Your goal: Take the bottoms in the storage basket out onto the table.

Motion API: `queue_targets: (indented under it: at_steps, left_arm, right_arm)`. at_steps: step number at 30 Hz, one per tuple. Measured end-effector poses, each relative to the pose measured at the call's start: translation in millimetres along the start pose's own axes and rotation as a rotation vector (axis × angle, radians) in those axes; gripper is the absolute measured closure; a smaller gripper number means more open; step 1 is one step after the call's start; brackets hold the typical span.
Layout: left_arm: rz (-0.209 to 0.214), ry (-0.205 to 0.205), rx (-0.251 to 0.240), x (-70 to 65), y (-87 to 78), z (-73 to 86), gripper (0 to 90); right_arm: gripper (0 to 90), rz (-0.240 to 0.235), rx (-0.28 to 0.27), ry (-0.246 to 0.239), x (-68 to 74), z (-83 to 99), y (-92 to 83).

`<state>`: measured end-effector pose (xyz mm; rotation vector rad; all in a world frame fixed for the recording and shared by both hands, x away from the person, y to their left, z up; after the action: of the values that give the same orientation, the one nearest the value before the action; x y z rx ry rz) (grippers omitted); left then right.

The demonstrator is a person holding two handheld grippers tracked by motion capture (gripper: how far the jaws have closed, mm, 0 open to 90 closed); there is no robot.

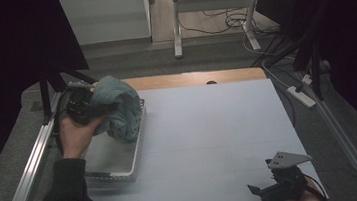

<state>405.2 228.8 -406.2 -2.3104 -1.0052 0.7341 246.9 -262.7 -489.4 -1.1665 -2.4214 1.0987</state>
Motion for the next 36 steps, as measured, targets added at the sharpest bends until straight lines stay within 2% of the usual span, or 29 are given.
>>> queue_targets:
  at_steps: [10, 20, 28, 36]
  left_arm:
    - [-0.003, 0.020, -0.058, -9.5, -15.8, -7.7, 62.3]
    - [0.024, 0.057, -0.103, -25.4, -28.7, -16.4, 62.2]
    - [0.063, 0.091, -0.142, -41.0, -37.4, -23.2, 62.3]
    - [0.109, 0.127, -0.138, -58.3, -33.9, -28.4, 62.2]
  right_arm:
    - [0.7, 0.000, 0.000, -0.001, 0.1, 0.0, 0.0]
    - [0.7, 0.000, 0.002, -0.002, 0.3, 0.0, 0.1]
    - [0.7, -0.001, 0.003, -0.004, 0.3, 0.1, 0.2]
    - [0.7, -0.001, 0.004, -0.005, 0.5, 0.1, 0.2]
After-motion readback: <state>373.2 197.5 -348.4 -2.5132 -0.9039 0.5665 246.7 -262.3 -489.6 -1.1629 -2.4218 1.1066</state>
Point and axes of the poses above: each handheld gripper's, and its own axes: y roughly forward along the jaws, z roughly out of its underside, x roughly to its left, the point moved 5 cm from there along y, roughly forward along the jaws, and after that the axes turned 7 degrees about z, right-handed, at the moved point
